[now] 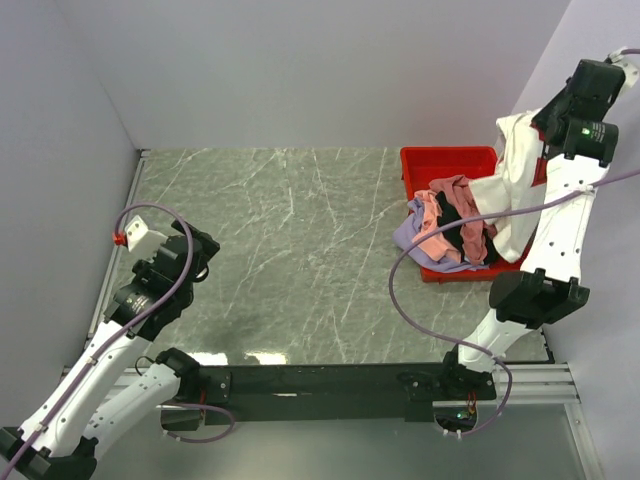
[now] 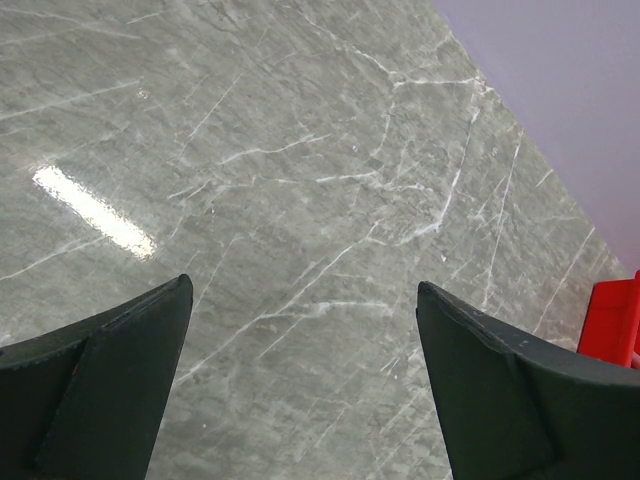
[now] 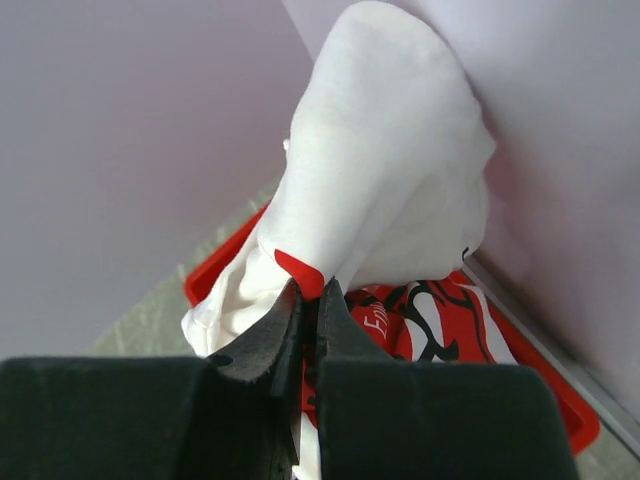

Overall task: Fold and stack the t-shirts
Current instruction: Grab the tshirt from the pile, then move the tshirt to the center of the board

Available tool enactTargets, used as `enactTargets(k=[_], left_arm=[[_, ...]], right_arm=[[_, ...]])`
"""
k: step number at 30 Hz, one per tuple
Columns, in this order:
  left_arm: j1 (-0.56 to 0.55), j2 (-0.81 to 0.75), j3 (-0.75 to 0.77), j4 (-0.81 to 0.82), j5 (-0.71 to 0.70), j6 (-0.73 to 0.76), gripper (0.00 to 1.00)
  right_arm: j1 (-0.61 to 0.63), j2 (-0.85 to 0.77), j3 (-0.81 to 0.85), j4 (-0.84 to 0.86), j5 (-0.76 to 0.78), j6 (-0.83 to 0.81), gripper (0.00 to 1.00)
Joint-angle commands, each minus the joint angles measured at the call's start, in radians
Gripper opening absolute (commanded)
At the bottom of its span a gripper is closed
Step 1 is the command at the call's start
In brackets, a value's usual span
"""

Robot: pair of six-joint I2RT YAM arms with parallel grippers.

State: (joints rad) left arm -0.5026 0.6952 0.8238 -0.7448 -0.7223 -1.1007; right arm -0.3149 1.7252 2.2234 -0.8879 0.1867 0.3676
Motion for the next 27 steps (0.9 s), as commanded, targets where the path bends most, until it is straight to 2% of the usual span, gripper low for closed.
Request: enactTargets(k=[1, 5, 8, 11, 12, 15, 17, 20, 25, 27], left_arm=[[0.004, -0.011, 0.003, 0.027, 0.003, 0.012, 1.0], [0.004, -0.017, -0.005, 0.041, 0.018, 0.013, 1.0], [0.004, -0.017, -0.008, 0.053, 0.021, 0.013, 0.99], [0.004, -0.011, -0.014, 0.07, 0.024, 0.016, 0.99], [0.004, -0.008, -0.018, 0.076, 0.024, 0.016, 1.0], [0.004, 0.001, -0.018, 0.079, 0.032, 0.016, 0.99], [0.004, 0.009, -0.018, 0.061, 0.024, 0.007, 0.99], [0.004, 0.017, -0.003, 0.022, 0.008, -0.027, 1.0], [0.004, 0.007, 0.014, -0.065, -0.005, -0.079, 1.0], [0.004, 0.0, 0.012, -0.103, -0.014, -0.106, 0.99]], right_arm=[[-0.006, -0.056, 0.055, 0.096, -0.105, -0.015, 0.0], [0.011, -0.098, 0.083, 0.152, -0.295, -0.025, 0.0], [0.087, -0.114, 0.137, 0.119, -0.352, -0.084, 0.0], [0.204, -0.159, 0.113, 0.101, -0.295, -0.182, 0.0], [0.303, -0.186, 0.093, 0.107, -0.277, -0.231, 0.0], [0.484, -0.213, 0.015, 0.116, -0.239, -0.33, 0.0], [0.566, -0.202, -0.016, 0.089, -0.207, -0.358, 0.0], [0.7, -0.164, -0.082, 0.092, -0.118, -0.418, 0.0], [0.849, -0.023, -0.178, 0.136, -0.105, -0.475, 0.0], [0.914, 0.055, -0.205, 0.158, -0.083, -0.484, 0.04]])
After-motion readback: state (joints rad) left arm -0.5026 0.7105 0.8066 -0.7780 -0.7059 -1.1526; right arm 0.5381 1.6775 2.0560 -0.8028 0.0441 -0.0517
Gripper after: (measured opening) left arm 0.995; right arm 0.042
